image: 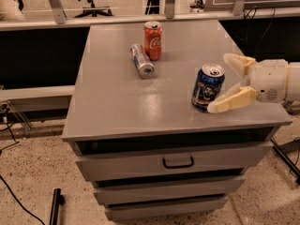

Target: Knock pepsi can over

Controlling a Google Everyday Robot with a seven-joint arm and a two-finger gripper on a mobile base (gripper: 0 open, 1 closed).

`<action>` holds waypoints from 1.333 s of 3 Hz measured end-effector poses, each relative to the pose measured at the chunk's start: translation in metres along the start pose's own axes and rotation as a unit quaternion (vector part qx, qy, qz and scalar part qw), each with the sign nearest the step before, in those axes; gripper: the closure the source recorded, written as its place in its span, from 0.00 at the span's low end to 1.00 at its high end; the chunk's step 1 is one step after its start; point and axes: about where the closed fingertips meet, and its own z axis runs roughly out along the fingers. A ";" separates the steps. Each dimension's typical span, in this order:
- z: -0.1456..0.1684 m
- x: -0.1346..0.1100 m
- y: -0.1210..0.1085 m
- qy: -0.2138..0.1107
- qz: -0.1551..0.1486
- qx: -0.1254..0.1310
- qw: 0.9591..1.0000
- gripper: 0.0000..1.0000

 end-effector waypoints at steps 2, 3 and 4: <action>0.017 0.024 0.001 -0.031 0.044 0.000 0.999 0.00; 0.023 0.025 0.002 -0.047 0.061 -0.006 0.997 0.18; 0.025 0.026 0.002 -0.060 0.075 -0.009 0.995 0.33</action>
Offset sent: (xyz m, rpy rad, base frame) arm 0.0105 0.0057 -0.0424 0.1572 0.0876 -0.0320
